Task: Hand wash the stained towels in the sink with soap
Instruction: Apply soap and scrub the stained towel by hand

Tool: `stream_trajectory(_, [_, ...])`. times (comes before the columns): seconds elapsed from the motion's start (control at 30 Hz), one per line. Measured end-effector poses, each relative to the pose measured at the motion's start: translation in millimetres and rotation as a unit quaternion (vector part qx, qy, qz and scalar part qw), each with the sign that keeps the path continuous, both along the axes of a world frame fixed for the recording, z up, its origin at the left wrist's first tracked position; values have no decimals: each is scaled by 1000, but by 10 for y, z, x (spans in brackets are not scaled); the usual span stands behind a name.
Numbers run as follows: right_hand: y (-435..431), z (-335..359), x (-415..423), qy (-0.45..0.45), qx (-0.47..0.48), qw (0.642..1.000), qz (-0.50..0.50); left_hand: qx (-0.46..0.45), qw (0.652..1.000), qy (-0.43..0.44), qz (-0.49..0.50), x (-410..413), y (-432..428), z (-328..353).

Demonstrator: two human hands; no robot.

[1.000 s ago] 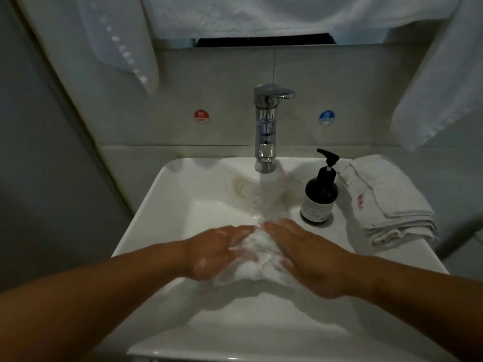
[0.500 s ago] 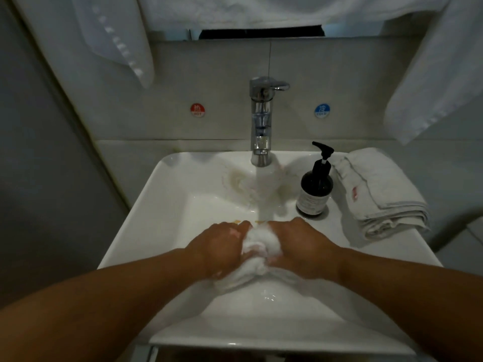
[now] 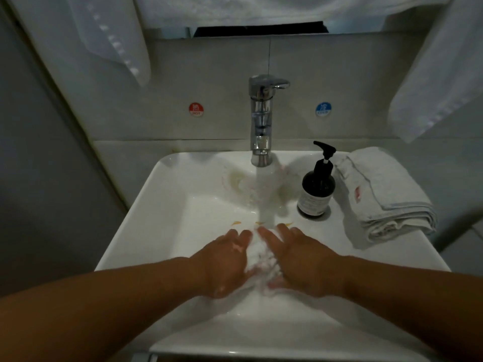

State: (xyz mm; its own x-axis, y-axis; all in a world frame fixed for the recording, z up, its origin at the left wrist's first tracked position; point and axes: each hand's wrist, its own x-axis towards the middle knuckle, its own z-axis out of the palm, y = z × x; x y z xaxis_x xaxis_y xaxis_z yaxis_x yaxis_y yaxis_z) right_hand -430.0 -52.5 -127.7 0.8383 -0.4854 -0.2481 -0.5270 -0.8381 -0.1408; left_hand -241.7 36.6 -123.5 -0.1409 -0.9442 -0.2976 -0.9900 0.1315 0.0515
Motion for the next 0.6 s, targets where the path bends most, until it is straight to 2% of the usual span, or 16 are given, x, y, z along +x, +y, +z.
stream_trajectory(0.1, [-179,-51,110,-4,-7,1000,-24,-48,994,79,62,8,-90,-61])
stream_trajectory(0.23, [-277,-71,165,-53,-11,996,-63,-86,990,51,101,68,-244,-27])
stream_trajectory(0.3, [-305,-22,160,-68,29,994,-82,-81,987,80,117,110,-286,29])
stream_trajectory(0.37, [-334,58,112,-82,113,984,-111,-52,981,131,133,151,-282,110])
stream_trajectory(0.43, [-278,163,64,-74,180,975,-110,-61,977,171,112,217,-231,204])
stream_trajectory(0.53, [-142,216,-86,-54,89,993,-50,-36,970,240,27,248,-60,249])
stream_trajectory(0.57, [-59,229,-127,-39,71,996,-26,-4,971,238,16,235,-5,183])
stream_trajectory(0.6, [3,197,-145,-20,62,998,-7,17,980,196,16,201,43,105])
